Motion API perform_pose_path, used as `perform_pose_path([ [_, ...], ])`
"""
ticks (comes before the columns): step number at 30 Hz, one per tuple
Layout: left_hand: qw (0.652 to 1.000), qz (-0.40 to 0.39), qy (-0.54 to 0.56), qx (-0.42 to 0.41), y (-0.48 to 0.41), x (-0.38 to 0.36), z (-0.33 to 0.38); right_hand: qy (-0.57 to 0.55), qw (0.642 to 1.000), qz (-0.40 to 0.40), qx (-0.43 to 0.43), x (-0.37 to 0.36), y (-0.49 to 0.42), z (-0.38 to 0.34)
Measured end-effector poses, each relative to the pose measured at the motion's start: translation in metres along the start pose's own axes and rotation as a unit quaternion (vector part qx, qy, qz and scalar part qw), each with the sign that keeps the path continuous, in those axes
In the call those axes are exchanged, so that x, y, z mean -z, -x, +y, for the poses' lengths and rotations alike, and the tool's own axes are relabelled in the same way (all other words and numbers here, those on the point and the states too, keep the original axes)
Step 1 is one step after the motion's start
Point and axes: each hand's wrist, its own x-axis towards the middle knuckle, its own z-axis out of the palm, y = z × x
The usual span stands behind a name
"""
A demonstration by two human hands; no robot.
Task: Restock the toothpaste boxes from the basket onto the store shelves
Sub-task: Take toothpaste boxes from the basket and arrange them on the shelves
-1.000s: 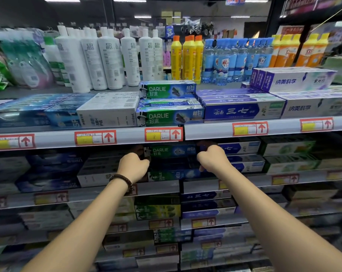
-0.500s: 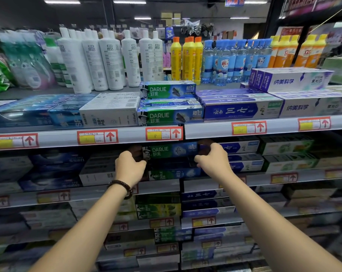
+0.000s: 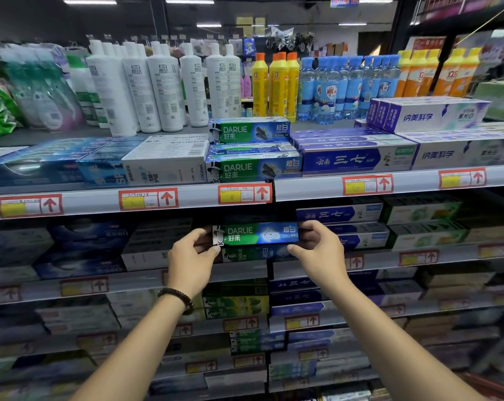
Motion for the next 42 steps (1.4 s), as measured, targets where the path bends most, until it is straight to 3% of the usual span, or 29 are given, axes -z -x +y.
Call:
perform_pose_path([
  [11, 0.999, 0.024, 0.039, -0.027, 0.008, 0.003, -0.007, -0.037, 0.999, 0.016, 0.013, -0.002, 0.007, 0.005],
  [24, 0.997, 0.032, 0.069, -0.01, 0.005, 0.001, -0.006, -0.093, 0.994, 0.034, -0.037, -0.005, 0.007, 0.003],
  [28, 0.997, 0.03, 0.074, 0.009, 0.002, 0.001, -0.002, -0.073, 0.995, 0.053, -0.042, -0.006, 0.008, -0.001],
  [34, 0.997, -0.042, 0.07, -0.01, -0.007, 0.007, 0.001, -0.081, 0.991, 0.08, -0.066, -0.006, 0.003, -0.008],
  [42, 1.0, 0.005, 0.004, 0.02, -0.018, 0.011, 0.009, -0.025, 0.994, 0.066, -0.088, -0.016, -0.013, -0.011],
])
